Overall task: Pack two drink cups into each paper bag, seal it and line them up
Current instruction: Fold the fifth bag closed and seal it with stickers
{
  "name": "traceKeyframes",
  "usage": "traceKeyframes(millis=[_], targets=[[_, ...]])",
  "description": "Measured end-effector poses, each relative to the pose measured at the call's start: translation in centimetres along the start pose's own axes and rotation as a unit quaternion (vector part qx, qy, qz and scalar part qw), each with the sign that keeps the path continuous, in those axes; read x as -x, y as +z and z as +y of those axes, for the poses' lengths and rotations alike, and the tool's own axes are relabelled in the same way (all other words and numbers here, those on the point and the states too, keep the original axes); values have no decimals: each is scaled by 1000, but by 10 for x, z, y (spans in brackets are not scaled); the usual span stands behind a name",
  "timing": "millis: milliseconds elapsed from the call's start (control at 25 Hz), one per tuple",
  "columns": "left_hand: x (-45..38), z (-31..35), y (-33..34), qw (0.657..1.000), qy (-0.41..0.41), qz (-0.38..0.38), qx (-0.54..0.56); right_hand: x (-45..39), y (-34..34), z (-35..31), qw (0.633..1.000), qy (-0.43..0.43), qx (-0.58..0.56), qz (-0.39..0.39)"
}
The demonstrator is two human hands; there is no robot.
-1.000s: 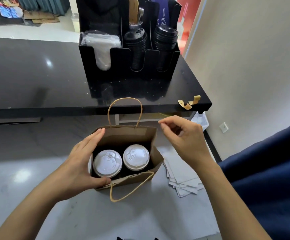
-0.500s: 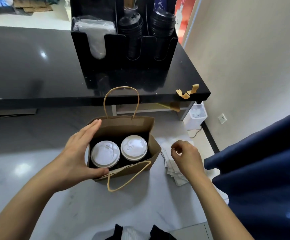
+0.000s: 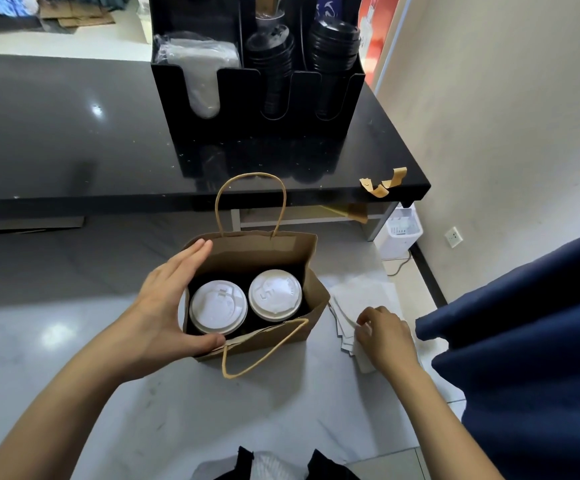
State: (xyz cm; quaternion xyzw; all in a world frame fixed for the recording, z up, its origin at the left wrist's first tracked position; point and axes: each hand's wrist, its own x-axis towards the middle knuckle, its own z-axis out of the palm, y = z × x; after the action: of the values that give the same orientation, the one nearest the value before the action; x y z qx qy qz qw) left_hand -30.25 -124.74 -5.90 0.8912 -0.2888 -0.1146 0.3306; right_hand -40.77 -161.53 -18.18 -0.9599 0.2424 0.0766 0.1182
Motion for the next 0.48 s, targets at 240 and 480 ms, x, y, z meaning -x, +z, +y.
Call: traceKeyframes(millis=[240, 480], targets=[[1, -1, 0, 1000, 0, 0, -6, 2, -18, 6, 993, 28, -91, 67], [2, 1, -1, 1000, 1, -2, -6, 7, -43, -13, 969, -2, -186, 162]])
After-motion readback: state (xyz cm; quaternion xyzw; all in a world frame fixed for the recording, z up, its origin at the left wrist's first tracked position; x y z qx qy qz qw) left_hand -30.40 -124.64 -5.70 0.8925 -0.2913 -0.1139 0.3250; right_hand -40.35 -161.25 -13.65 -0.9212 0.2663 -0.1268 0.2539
